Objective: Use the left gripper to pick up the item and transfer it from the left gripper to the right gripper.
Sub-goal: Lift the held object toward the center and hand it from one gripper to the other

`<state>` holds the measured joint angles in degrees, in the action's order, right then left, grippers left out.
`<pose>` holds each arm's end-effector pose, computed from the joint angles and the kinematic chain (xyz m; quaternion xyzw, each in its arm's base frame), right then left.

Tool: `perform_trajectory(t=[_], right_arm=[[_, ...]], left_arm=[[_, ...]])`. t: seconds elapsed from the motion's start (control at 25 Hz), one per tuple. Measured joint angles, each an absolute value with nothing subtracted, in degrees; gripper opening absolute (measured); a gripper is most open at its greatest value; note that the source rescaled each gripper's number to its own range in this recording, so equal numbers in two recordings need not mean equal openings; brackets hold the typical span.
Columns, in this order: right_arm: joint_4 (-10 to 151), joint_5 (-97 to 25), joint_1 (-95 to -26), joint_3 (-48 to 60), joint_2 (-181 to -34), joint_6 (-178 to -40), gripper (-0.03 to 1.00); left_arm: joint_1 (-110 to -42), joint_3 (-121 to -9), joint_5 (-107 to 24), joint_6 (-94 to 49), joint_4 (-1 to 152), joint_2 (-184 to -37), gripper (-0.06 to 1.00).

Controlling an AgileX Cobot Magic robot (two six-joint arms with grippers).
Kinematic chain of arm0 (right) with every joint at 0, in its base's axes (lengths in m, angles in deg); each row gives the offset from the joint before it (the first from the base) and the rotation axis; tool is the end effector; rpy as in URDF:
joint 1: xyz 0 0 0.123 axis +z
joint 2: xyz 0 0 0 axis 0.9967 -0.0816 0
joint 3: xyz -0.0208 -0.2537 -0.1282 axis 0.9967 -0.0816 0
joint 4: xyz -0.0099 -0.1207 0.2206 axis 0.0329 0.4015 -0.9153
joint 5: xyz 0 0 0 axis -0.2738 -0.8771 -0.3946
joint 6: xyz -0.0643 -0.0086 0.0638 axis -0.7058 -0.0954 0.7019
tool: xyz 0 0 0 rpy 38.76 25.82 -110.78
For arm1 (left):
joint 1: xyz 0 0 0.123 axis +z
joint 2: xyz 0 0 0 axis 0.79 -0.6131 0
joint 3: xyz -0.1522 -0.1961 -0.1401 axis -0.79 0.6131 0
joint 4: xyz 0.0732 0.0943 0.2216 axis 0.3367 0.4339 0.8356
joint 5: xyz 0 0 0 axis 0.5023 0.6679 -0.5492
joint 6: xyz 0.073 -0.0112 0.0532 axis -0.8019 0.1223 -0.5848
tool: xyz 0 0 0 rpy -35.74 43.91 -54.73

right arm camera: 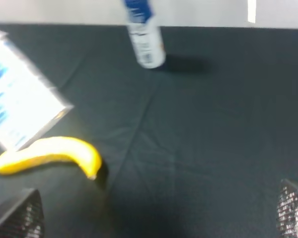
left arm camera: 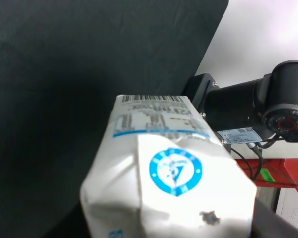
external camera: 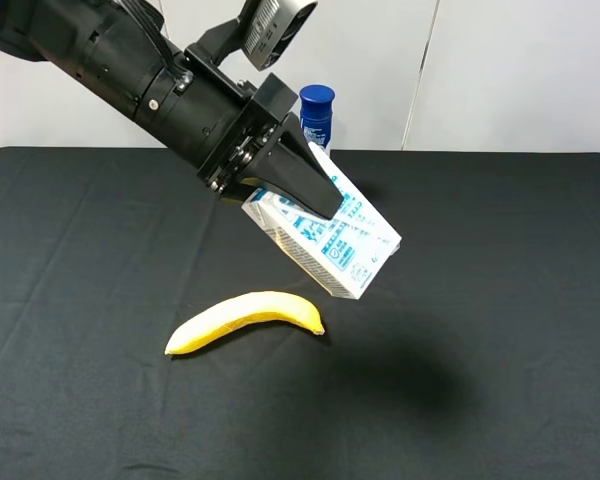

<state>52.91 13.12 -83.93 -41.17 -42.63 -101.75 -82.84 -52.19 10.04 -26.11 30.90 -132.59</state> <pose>0.0075 0.0336 0.3084 -0.1221 0.8290 0.1561 0.5230 0.2558 -0.2256 0.2631 0.2891 0.8534 -0.4196 0.1098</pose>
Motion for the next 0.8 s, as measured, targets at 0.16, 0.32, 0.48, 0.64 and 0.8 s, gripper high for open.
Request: perform_trajectory(t=[0.16, 0.32, 0.48, 0.64, 0.8], right_arm=[[55.0, 12.5, -76.0, -39.6, -46.1, -104.3, 1.00], [58.0, 11.7, -68.1, -37.7, -51.2, -104.5, 1.00], [61.4, 9.5, -61.4, -35.1, -57.3, -104.6, 1.00], [64.9, 6.5, -53.7, -32.5, -66.4, -104.8, 1.00], [68.7, 3.2, -48.6, -30.2, -74.0, -104.9, 1.00]], left_arm=[[-82.8, -52.2, 9.7, -26.1, 30.9, -132.6, 0.00], [-82.8, -52.2, 8.4, -26.1, 30.9, -132.6, 0.00], [-82.8, -52.2, 7.7, -26.1, 29.7, -132.6, 0.00], [-82.8, -52.2, 5.9, -26.1, 26.8, -132.6, 0.00], [-82.8, -52.2, 4.3, -26.1, 25.2, -132.6, 0.00]])
